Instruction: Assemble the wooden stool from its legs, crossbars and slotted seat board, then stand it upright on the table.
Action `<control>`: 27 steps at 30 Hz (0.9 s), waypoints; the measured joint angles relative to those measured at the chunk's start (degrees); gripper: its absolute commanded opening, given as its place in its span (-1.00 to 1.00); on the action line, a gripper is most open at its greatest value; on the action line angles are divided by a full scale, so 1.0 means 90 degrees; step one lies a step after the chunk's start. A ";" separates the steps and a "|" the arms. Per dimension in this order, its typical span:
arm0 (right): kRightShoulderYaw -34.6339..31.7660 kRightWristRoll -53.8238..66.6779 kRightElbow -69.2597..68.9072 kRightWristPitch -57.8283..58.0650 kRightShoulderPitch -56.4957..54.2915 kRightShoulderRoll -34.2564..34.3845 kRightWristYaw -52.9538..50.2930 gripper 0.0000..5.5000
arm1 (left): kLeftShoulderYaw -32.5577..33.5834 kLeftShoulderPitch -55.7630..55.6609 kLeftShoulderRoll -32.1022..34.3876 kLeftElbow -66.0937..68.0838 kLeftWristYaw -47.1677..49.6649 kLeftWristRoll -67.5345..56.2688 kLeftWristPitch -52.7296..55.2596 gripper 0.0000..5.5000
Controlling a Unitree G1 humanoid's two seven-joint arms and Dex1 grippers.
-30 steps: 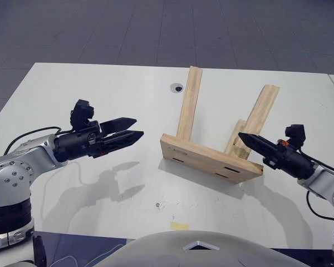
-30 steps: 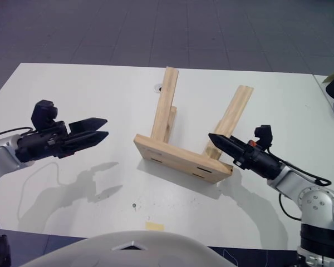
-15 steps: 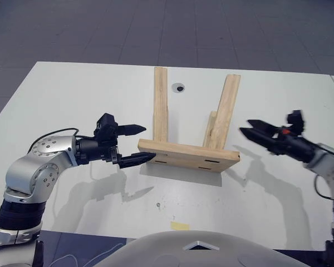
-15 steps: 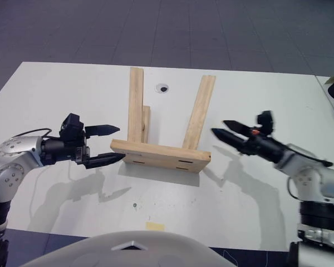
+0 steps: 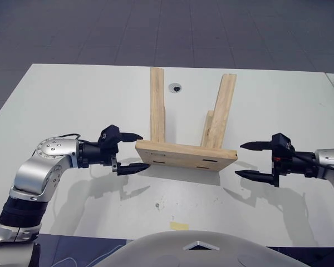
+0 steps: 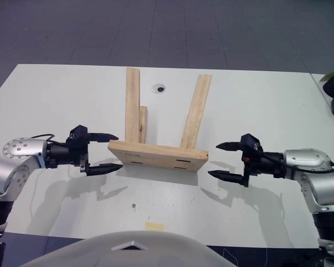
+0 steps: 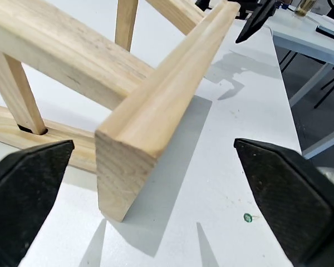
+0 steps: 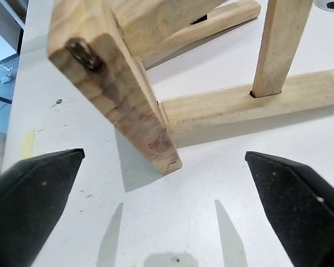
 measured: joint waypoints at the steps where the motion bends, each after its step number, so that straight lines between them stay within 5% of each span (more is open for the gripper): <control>1: 0.0149 -0.0079 0.0078 -0.0129 -0.0116 0.0135 0.0001 0.78 | -0.0151 -0.0080 -0.0019 0.0163 -0.0048 0.0178 -0.0150 0.66; 16: 0.1010 -0.0364 0.0378 -0.0085 -0.0559 0.0727 0.0284 -0.11 | -0.0740 -0.0399 -0.0465 0.0944 -0.0344 0.0691 -0.0659 -0.27; 19: 0.0995 -0.0149 0.0229 0.0345 -0.0569 0.0667 0.0382 -0.24 | -0.0582 -0.0326 -0.0345 0.0596 -0.0459 0.0390 -0.0034 -0.28; 27: -0.0405 0.2506 -0.0258 0.2720 -0.0921 0.0693 -0.0290 -0.28 | 0.1062 -0.0556 -0.0215 0.0050 -0.0001 -0.1934 0.2045 -0.31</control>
